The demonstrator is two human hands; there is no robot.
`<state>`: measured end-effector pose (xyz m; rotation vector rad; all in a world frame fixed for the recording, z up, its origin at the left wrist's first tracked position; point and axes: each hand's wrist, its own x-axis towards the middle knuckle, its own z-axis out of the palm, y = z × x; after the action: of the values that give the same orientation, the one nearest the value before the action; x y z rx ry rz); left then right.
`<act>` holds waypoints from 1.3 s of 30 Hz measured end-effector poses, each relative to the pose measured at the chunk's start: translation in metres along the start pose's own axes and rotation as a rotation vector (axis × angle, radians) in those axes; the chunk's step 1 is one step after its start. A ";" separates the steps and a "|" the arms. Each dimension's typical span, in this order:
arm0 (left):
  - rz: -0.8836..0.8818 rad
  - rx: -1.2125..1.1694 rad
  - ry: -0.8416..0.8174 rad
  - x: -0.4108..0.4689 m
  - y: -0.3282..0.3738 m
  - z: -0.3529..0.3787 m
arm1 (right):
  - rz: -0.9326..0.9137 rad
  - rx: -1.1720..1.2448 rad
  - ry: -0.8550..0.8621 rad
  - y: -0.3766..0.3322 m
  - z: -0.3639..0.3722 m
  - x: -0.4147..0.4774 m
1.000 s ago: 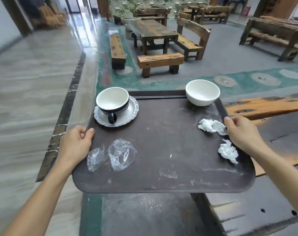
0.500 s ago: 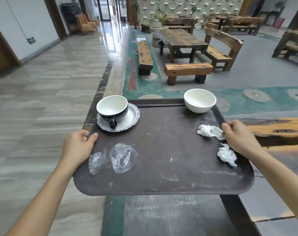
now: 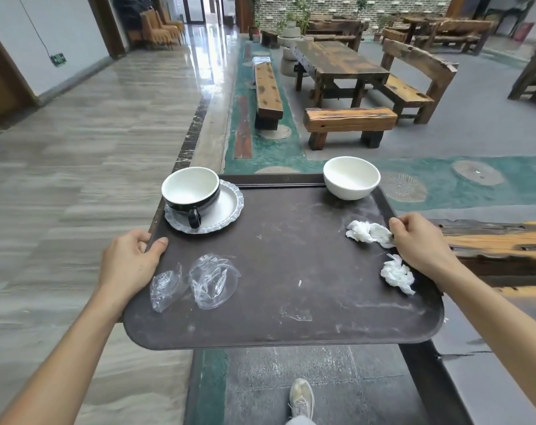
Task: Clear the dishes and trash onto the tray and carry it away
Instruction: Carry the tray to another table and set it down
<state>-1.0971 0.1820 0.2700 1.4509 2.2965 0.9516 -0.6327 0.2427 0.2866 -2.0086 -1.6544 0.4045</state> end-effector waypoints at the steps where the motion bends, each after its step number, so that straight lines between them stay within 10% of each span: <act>1: -0.004 0.004 0.000 0.008 0.003 0.005 | -0.003 0.002 -0.011 0.000 0.003 0.011; 39: 0.043 0.032 0.027 0.444 0.111 0.171 | 0.016 -0.023 -0.015 -0.102 0.106 0.458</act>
<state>-1.1343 0.6689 0.2668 1.5157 2.3185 0.9565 -0.6732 0.7223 0.2941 -2.0420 -1.6598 0.4090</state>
